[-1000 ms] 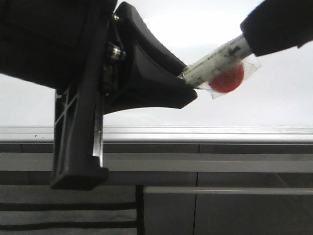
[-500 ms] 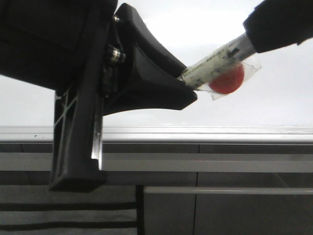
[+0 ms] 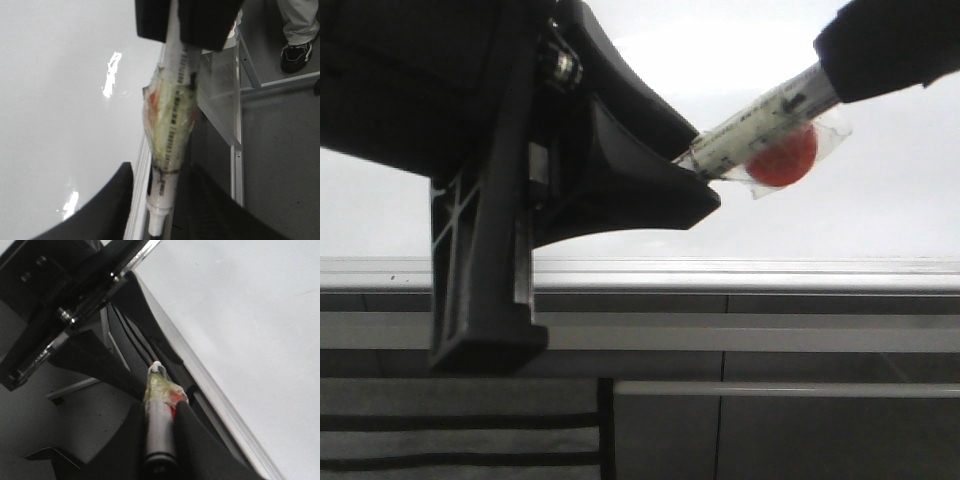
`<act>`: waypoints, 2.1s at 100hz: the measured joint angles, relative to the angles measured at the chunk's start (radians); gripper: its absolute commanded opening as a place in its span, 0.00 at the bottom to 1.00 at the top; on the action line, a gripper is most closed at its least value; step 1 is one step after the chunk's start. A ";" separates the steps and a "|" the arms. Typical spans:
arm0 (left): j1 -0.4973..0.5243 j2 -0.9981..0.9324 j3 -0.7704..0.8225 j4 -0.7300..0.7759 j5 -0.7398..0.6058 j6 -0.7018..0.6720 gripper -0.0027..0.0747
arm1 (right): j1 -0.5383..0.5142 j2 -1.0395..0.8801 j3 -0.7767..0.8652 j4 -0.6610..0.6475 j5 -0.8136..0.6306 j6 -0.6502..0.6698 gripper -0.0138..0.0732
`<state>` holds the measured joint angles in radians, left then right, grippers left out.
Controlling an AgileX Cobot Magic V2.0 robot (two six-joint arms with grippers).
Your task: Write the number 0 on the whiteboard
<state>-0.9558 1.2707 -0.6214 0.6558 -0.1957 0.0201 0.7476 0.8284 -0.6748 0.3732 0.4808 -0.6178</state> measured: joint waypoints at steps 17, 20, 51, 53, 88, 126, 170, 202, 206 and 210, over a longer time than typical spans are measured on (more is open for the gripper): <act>0.000 -0.044 0.000 -0.002 0.035 0.000 0.50 | 0.000 0.000 0.000 -0.032 -0.009 -0.001 0.07; 0.000 -0.054 0.000 -0.002 0.055 0.000 0.49 | 0.001 0.000 0.000 -0.034 -0.011 -0.001 0.07; 0.000 -0.224 0.000 -0.125 0.223 -0.006 0.41 | 0.001 -0.013 0.000 -0.098 -0.062 -0.001 0.07; 0.000 -0.237 0.000 -0.134 0.230 -0.006 0.39 | 0.001 -0.015 0.000 -0.104 -0.064 -0.001 0.07; 0.089 -0.328 0.002 -0.317 0.297 -0.007 0.27 | -0.189 -0.035 0.000 -0.123 -0.123 0.056 0.08; 0.186 -0.328 0.002 -0.374 0.265 -0.008 0.27 | -0.258 -0.077 0.000 -0.141 -0.151 0.063 0.08; 0.205 -0.328 0.004 -0.384 0.196 -0.008 0.27 | -0.221 0.002 0.000 -0.145 -0.185 0.063 0.08; 0.452 -0.328 0.004 -0.522 0.196 -0.008 0.25 | -0.218 0.051 0.000 -0.118 -0.242 0.063 0.08; 0.478 -0.328 0.004 -0.524 0.196 -0.008 0.25 | -0.214 0.057 0.000 -0.115 -0.253 0.063 0.08; 0.497 -0.328 0.004 -0.526 0.196 -0.008 0.25 | -0.209 0.063 0.000 -0.113 -0.265 0.063 0.08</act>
<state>-0.4584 0.9429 -0.6179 0.1300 0.0000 0.0118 0.5384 0.8916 -0.6748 0.2604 0.2155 -0.5549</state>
